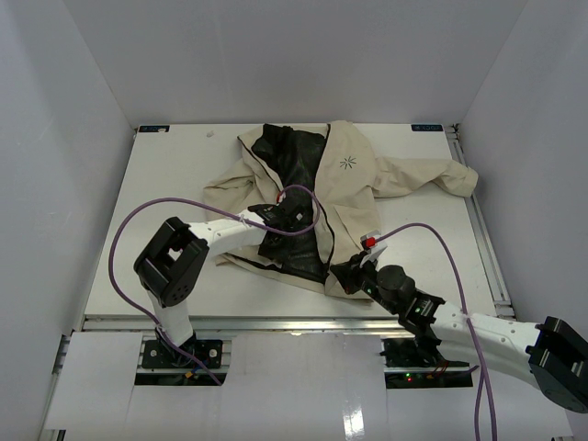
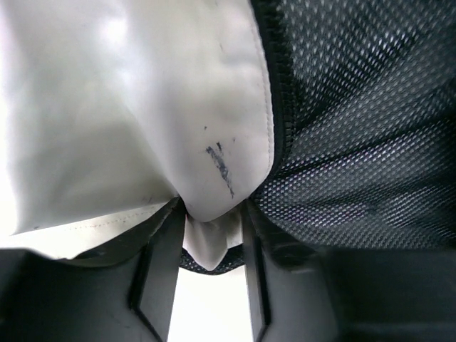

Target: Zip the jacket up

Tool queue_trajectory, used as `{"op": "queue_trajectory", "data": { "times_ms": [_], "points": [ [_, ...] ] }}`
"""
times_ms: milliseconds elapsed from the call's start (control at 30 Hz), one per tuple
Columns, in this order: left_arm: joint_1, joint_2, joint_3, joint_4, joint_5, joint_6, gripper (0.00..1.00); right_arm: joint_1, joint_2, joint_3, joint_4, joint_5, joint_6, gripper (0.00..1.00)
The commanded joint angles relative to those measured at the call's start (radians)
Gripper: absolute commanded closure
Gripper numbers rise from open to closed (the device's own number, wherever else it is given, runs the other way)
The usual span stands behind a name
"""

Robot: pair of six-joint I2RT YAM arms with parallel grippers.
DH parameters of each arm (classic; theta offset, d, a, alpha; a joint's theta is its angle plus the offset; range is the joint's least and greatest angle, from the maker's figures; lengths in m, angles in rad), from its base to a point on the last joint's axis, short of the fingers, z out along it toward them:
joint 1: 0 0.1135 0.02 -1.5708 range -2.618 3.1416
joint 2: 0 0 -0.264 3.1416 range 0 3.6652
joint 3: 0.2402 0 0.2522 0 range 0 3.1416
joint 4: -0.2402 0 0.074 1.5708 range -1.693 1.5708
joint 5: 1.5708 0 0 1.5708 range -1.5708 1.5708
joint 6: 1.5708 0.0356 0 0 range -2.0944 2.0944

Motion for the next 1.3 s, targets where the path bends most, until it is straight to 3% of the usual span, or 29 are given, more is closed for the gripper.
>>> {"op": "queue_trajectory", "data": {
  "times_ms": [0,533,800,867,967,1033,1100,1267],
  "points": [
    [-0.006,-0.05,0.011,-0.031,0.01,0.003,0.49,-0.005,-0.005,0.022,0.043,0.027,-0.015,0.92],
    [-0.011,-0.08,0.012,-0.047,0.013,0.009,0.6,-0.004,-0.017,0.011,0.045,0.028,-0.016,0.92],
    [-0.011,-0.079,0.013,-0.048,0.011,0.011,0.87,-0.005,-0.015,0.011,0.045,0.03,-0.016,0.92],
    [-0.011,-0.082,0.015,-0.045,0.013,0.011,0.88,-0.005,-0.01,0.013,0.045,0.034,-0.017,0.92],
    [-0.011,-0.09,0.01,-0.025,0.039,0.02,0.78,-0.005,-0.005,0.014,0.045,0.032,-0.016,0.92],
    [-0.011,-0.092,0.007,-0.023,0.044,0.025,0.79,-0.005,-0.005,0.014,0.045,0.033,-0.018,0.92],
    [-0.011,-0.093,0.005,-0.024,0.047,0.029,0.97,-0.005,-0.005,0.015,0.043,0.034,-0.019,0.92],
    [-0.011,-0.098,0.005,-0.03,0.042,0.033,1.0,-0.005,-0.001,0.023,0.043,0.032,-0.023,0.92]
  ]
}}
